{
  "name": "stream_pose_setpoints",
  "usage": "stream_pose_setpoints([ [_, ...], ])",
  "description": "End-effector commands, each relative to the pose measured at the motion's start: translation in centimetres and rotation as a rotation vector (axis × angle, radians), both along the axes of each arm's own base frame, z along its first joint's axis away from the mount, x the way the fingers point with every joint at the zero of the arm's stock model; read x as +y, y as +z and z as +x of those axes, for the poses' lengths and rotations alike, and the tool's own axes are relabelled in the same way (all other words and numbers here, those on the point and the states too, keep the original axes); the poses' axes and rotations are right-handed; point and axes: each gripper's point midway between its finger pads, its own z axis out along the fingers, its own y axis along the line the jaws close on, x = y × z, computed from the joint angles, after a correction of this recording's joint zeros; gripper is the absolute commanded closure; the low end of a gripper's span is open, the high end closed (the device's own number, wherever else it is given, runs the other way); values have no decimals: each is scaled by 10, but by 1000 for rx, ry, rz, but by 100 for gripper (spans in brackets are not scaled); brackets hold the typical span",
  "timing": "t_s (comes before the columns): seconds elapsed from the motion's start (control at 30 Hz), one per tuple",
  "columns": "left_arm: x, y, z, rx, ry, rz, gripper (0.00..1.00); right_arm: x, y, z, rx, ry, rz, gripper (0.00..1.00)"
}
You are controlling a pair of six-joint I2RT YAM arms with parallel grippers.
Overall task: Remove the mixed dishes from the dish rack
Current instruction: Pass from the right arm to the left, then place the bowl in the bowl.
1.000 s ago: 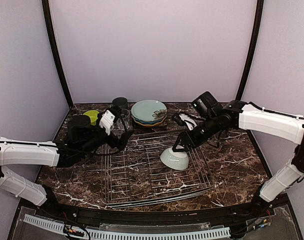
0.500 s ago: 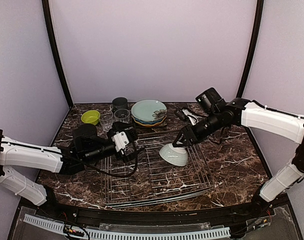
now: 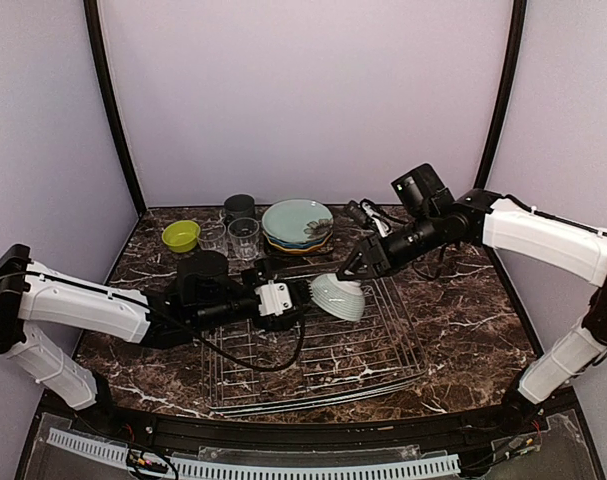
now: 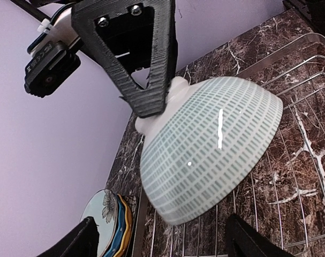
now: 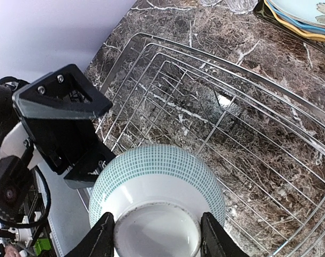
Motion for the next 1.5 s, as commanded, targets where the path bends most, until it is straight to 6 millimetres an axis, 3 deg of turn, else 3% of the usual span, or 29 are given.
stream_pose_setpoints([
  [0.0,-16,14,1,-93,10,-5,22,17,22,7,-9,24,114,70],
  [0.37,-21,52,6,-221,88,-110,52,24,12,4,45,39,152,71],
  [0.43,-19,54,5,-230,88,-120,60,25,9,3,57,38,157,71],
  [0.57,-19,55,0,-246,71,-119,93,27,10,2,73,45,177,70],
  [0.63,-19,55,0,-253,72,-120,99,28,13,1,79,48,194,70],
  [0.8,-18,57,1,-258,85,-130,99,30,21,2,72,52,213,60],
  [1.0,-5,67,14,-229,193,-174,99,14,33,20,19,-6,225,37],
  [1.17,26,89,50,-113,411,-251,99,-7,48,35,-74,-73,219,20],
  [1.47,129,134,131,189,802,-470,99,-30,58,46,-217,-139,177,7],
])
